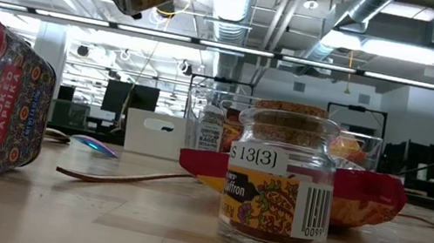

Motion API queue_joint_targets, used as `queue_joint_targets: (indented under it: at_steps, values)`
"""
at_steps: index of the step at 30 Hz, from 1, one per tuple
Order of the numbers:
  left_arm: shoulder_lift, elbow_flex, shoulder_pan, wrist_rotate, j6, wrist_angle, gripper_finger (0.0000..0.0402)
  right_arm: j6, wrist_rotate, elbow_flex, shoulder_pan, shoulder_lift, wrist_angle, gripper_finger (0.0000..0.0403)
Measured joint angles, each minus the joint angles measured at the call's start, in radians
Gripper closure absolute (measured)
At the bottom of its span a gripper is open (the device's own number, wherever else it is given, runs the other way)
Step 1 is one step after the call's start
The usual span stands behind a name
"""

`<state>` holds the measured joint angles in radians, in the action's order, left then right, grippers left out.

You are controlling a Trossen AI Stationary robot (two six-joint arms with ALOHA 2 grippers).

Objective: Pick & Place Food Item
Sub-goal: Put the golden spice bottle into the left transparent bin

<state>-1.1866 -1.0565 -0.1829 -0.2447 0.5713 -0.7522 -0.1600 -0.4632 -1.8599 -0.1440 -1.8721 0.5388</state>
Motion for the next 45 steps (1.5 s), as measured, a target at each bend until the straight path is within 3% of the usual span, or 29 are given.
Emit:
queue_joint_targets:
  at_steps: [7, 35, 39, 45]
  values:
    - [0.0, 0.0, -0.022, 0.001, 0.0, 0.014, 0.0131, -0.031, 0.02, 0.0, 0.006, 0.0, 0.0, 0.0005]
    - [0.0, 0.0, -0.026, 0.001, -0.013, 0.037, 0.0131, 0.003, 0.008, 0.001, 0.046, -0.059, -0.045, 0.001]
    - [0.0, 0.0, -0.026, 0.001, -0.013, 0.036, 0.0131, 0.003, 0.009, 0.001, 0.046, -0.059, -0.039, 0.0038]
    - [0.0, 0.001, -0.026, 0.005, -0.016, 0.036, 0.0131, 0.008, 0.013, 0.001, 0.045, -0.06, -0.034, 0.0128]
